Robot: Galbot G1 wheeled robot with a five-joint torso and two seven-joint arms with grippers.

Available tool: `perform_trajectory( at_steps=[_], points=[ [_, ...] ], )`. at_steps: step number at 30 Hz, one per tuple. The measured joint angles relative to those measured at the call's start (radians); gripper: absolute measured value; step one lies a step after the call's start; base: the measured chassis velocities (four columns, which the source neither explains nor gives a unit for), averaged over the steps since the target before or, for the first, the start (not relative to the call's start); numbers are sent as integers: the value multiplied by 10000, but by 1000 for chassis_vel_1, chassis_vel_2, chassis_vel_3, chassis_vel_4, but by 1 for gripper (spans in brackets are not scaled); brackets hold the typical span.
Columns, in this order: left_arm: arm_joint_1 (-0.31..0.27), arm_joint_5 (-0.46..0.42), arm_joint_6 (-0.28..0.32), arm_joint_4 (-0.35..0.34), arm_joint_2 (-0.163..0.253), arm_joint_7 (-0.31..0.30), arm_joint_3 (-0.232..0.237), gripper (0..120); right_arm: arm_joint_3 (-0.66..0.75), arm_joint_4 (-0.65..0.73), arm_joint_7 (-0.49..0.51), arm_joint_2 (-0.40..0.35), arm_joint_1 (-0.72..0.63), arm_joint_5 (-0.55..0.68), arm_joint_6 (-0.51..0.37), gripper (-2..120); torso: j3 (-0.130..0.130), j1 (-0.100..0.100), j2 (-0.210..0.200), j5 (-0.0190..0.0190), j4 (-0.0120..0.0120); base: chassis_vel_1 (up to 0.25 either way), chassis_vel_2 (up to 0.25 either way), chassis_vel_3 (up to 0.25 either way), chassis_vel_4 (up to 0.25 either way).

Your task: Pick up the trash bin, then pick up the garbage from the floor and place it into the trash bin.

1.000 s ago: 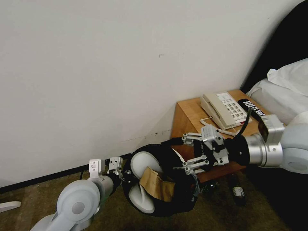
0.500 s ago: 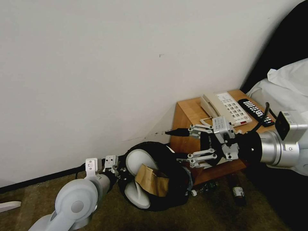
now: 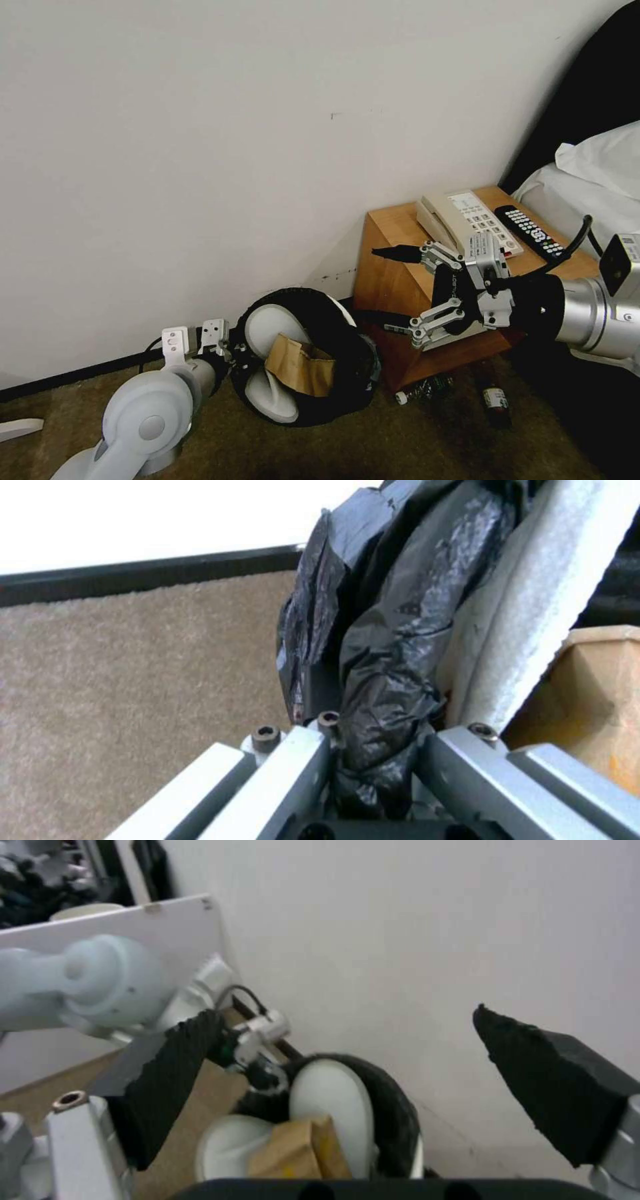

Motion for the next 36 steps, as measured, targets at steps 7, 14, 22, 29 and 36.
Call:
perform_trajectory(
  at_steps=[7,14,22,29,36],
  points=[
    [480,135,0,-124,-201,3,-168,0,346,300,574,911,-1012,-760,-352,100,0,0,0,0,-1,0,0,0,0],
    [601,144,0,-184,-89,28,-115,0,626,474,592,1873,-2157,-1807,-482,100,1,0,0,2,2,0,0,0,0],
    [319,-135,0,-187,92,-4,65,0,850,519,284,2933,-3225,-3020,-489,100,1,0,0,0,-1,0,0,0,0],
    [342,-202,0,-174,255,-22,74,0,865,424,158,3427,-3637,-3546,-498,100,0,0,0,0,1,0,0,0,0],
    [221,-160,0,-98,113,-16,36,0,1003,211,20,3642,-4081,-3974,-560,100,0,0,0,0,0,0,0,0,0]
  ],
)
